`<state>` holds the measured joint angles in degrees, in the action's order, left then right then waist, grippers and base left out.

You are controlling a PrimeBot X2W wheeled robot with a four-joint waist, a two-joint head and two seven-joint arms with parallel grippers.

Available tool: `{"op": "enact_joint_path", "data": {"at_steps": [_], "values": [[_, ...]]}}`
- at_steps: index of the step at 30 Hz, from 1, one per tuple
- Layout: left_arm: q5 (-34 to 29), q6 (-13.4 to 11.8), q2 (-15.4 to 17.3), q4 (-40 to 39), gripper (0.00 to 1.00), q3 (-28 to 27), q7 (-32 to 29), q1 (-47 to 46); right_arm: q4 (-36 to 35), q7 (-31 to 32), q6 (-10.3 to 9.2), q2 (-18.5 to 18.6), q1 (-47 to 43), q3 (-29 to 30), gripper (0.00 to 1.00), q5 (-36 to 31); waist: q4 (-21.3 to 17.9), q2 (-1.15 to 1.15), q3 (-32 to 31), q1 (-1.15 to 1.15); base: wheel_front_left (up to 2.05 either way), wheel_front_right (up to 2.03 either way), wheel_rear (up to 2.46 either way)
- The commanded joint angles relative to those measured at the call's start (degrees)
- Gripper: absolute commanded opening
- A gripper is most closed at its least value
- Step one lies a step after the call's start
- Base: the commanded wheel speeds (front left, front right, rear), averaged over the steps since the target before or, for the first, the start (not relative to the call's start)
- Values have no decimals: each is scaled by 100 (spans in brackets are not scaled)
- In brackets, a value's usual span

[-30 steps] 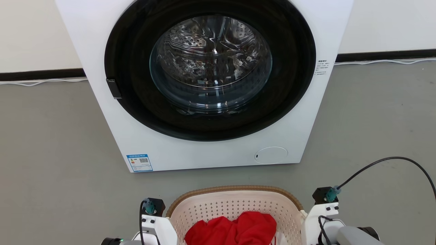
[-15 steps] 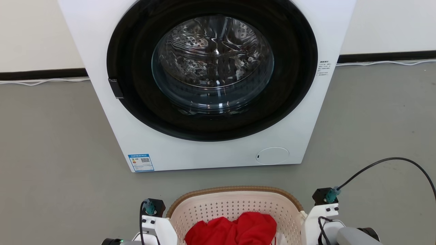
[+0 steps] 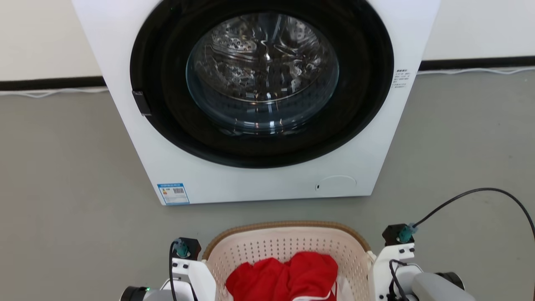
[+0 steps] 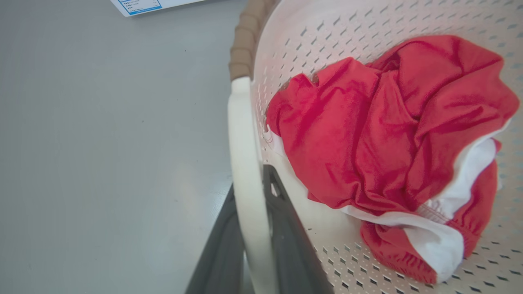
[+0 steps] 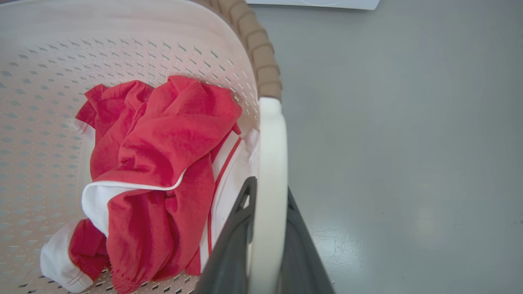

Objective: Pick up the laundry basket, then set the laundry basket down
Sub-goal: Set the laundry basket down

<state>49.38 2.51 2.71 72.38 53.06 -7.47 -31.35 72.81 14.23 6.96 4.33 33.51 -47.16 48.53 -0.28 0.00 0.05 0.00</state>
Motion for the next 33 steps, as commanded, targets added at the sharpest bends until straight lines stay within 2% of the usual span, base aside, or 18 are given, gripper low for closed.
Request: {"op": "enact_joint_path", "data": {"at_steps": [1, 7, 24, 33], "values": [[-15, 11, 17, -97, 0, -70, 102, -339, -186, -120, 53, -146, 250, -107, 0, 51, 8, 0, 44, 0, 0, 0, 0], [-64, -41, 39, -51, 0, -59, 283, -700, -198, -459, 53, -146, 471, -142, 0, 26, 51, 0, 571, 0, 0, 0, 0], [-144, -155, 319, -3, 0, -202, 1242, -2090, -51, -1742, 53, -146, 1656, -107, 0, -297, 139, 0, 2800, 0, 0, 0, 0], [-166, -219, 369, 28, 0, -260, 1777, -2588, 79, -2412, 53, -146, 2203, -7, 0, -636, 89, 0, 3618, 0, 0, 0, 0]]}}
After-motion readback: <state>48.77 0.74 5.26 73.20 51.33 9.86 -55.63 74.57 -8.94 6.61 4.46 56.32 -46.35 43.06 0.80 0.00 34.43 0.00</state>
